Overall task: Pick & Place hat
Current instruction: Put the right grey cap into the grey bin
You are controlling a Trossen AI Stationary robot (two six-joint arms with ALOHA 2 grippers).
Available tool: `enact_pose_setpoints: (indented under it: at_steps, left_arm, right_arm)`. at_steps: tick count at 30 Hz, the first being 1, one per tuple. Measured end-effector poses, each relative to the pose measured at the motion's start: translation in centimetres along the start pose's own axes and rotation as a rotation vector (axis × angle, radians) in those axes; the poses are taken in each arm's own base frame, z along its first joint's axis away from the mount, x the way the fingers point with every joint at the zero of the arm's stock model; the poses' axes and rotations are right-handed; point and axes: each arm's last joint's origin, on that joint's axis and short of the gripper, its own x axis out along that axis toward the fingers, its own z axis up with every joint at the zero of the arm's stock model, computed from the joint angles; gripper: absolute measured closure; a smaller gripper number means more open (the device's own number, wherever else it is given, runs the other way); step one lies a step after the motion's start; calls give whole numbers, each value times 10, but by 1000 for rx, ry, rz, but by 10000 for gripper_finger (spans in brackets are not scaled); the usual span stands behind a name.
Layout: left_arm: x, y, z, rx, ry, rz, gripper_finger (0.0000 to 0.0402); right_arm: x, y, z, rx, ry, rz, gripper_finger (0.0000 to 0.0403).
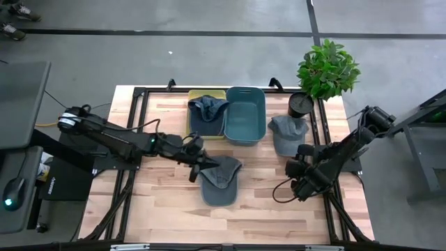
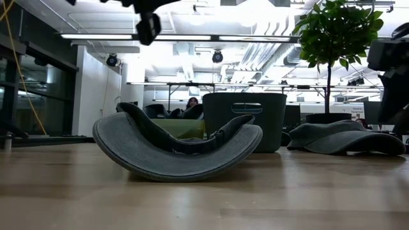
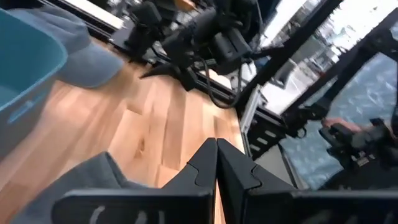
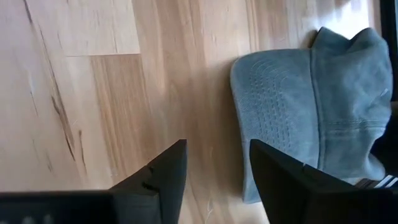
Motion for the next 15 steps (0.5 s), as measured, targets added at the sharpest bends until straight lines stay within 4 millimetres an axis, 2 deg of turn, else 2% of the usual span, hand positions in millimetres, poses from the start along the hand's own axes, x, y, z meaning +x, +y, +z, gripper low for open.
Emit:
enact_pose_setpoints:
  at_steps: [8,15]
  left_arm:
    - [-10,-14,-23,9,21,-4,401]
    - [-17,-30,-32,37,34,-34,401]
  right_arm:
    - [7,-3,9,68,75,66,160]
    - [6,-11,28,115,98,84,153]
